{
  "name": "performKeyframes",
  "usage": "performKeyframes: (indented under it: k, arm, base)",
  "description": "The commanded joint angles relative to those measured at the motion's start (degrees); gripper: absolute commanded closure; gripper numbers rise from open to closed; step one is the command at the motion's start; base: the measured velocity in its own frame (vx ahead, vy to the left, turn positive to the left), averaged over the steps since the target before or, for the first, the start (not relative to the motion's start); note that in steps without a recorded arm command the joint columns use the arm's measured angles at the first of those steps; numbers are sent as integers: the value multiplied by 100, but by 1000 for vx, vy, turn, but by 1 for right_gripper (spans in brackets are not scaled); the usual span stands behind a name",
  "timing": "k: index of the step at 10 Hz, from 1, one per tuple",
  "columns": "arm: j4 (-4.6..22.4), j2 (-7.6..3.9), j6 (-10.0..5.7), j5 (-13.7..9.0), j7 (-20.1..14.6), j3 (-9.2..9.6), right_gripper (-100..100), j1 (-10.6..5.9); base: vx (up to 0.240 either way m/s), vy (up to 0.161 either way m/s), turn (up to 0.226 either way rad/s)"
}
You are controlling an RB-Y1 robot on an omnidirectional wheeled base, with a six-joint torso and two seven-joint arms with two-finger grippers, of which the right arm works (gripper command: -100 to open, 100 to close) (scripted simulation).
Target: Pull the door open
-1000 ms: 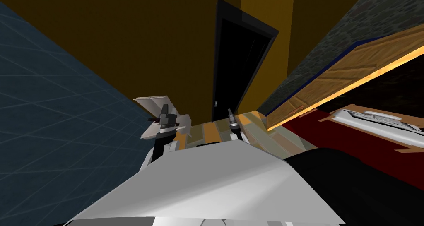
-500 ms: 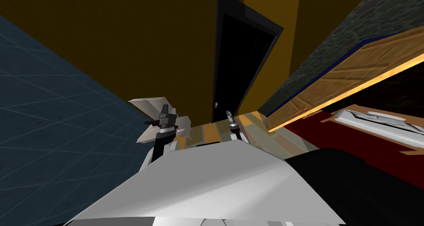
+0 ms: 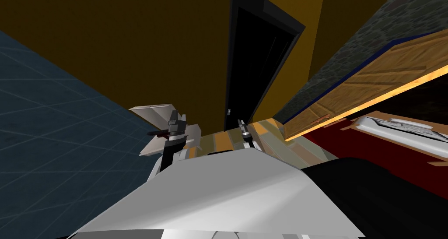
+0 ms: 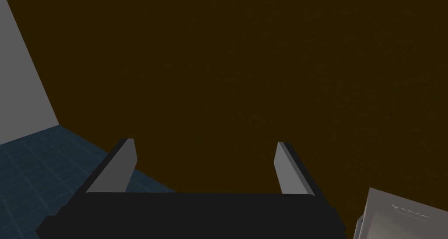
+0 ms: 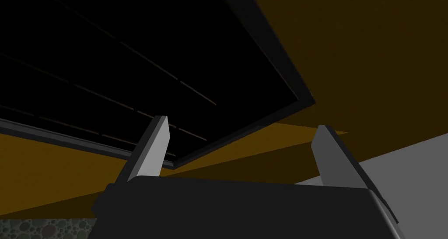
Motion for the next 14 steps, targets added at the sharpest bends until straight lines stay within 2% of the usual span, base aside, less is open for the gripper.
performKeyframes:
  k: [1, 14]
  arm:
    - [273, -43, -47, 65, 226, -51, -100, -102]
    - [2369, -220, -526, 596, 1943, -374, -100, -738]
  base:
    - [96, 4, -5]
    - [99, 1, -5]
